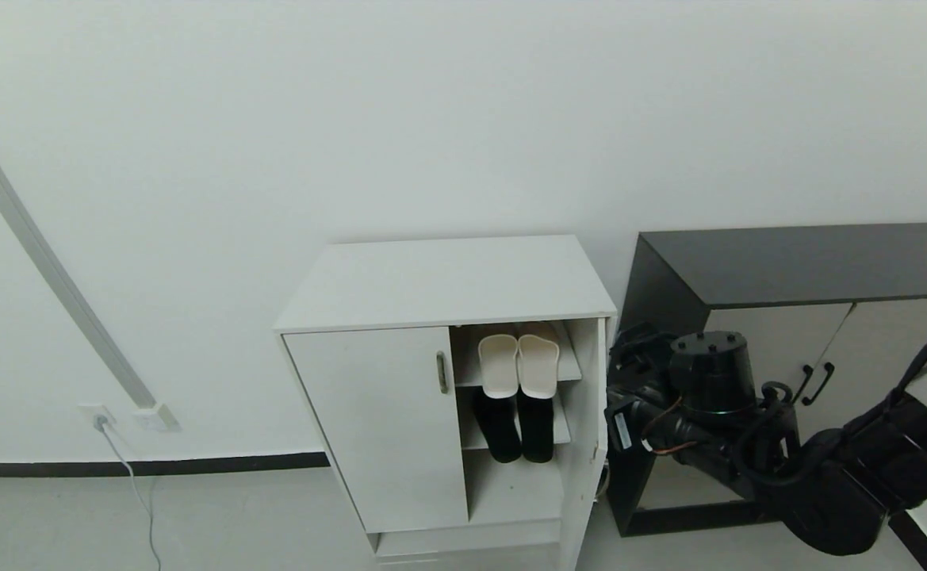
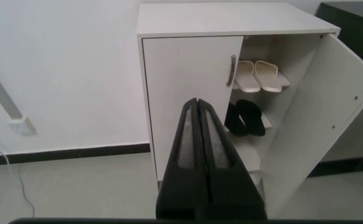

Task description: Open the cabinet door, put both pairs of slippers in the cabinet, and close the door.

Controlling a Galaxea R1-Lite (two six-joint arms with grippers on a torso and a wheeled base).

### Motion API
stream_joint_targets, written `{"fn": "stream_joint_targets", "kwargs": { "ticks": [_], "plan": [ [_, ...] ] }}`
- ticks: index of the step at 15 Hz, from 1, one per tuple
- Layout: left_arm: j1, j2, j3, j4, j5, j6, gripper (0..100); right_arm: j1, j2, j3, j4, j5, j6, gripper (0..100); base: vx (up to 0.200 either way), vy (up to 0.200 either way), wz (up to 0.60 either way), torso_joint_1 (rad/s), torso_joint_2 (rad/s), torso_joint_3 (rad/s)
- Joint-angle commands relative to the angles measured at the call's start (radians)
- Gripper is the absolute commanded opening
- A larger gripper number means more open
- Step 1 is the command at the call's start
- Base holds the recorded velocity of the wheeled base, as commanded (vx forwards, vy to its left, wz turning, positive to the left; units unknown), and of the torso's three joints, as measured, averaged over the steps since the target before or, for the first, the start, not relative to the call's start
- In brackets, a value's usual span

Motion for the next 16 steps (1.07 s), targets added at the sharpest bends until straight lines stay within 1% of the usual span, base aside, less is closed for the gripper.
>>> {"fn": "stream_joint_targets", "kwargs": {
  "ticks": [1,6,8,10,12,16],
  "plan": [
    [0.001,0.0,0.0,0.0,0.0,0.0,0,-0.037,0.003,0.04,0.001,0.008,-0.001,0,0.0,0.0,0.0,0.0,0.0,0.0],
    [0.001,0.0,0.0,0.0,0.0,0.001,0,-0.053,0.09,0.049,-0.026,0.021,0.008,0,0.0,0.0,0.0,0.0,0.0,0.0],
    [0.001,0.0,0.0,0.0,0.0,0.0,0,-0.049,0.159,0.044,-0.099,0.021,0.005,0,0.0,0.0,0.0,0.0,0.0,0.0],
    [0.001,0.0,0.0,0.0,0.0,0.0,0,-0.043,0.201,0.035,-0.131,0.027,0.007,0,0.0,0.0,0.0,0.0,0.0,0.0],
    [0.001,0.0,0.0,0.0,0.0,0.0,0,-0.039,0.222,0.015,-0.132,0.04,0.011,0,0.0,0.0,0.0,0.0,0.0,0.0],
    [0.001,0.0,0.0,0.0,0.0,0.0,0,-0.03,0.284,-0.094,-0.132,0.044,0.025,0,0.0,0.0,0.0,0.0,0.0,0.0]
  ]
}}
